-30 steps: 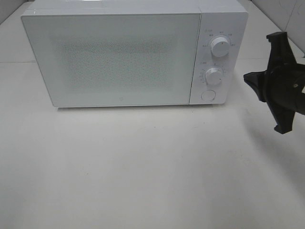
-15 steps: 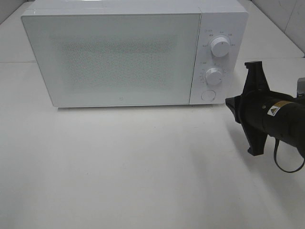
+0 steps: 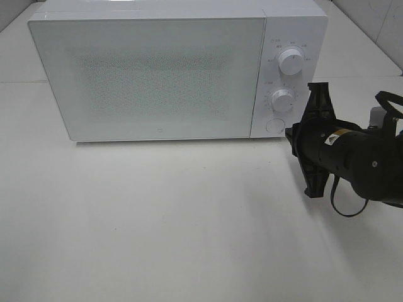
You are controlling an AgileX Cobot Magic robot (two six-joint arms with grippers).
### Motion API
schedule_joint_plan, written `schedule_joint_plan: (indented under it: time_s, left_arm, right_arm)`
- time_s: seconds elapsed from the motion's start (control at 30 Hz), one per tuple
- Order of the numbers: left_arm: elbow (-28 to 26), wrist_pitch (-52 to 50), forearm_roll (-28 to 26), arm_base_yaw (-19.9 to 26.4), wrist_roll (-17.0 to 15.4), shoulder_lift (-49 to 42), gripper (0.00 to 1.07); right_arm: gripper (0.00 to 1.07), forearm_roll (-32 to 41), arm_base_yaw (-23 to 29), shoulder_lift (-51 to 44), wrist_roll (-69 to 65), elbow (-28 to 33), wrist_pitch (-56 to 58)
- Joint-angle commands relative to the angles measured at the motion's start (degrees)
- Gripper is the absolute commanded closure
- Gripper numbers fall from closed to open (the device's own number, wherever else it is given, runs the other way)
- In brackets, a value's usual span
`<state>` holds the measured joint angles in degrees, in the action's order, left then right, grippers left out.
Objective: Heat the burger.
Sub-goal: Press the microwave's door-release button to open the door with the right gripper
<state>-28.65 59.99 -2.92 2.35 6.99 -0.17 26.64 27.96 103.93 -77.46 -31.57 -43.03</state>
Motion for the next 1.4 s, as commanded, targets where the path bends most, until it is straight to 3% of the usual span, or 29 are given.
schedule_joint_plan:
  time_s: [0.03,0.73,1.4]
  left_arm:
    - [0.17,-0.57,0.00,0.17,0.00,-1.15,0.17]
    - [0.17,-0.57,0.00,0.17,0.00,-1.15,0.17]
    - [0.17,-0.57,0.00,0.17,0.00,-1.15,0.17]
  right_arm:
    - [1.07,0.06,0.11,1.78,-0.11,-2.81,-0.34]
    - [1.07,3.04,-0.57,10.66,-0.17,-9.85,-0.63]
    - [1.07,2.86,-2.06,12.26,1.95,-12.89,-0.63]
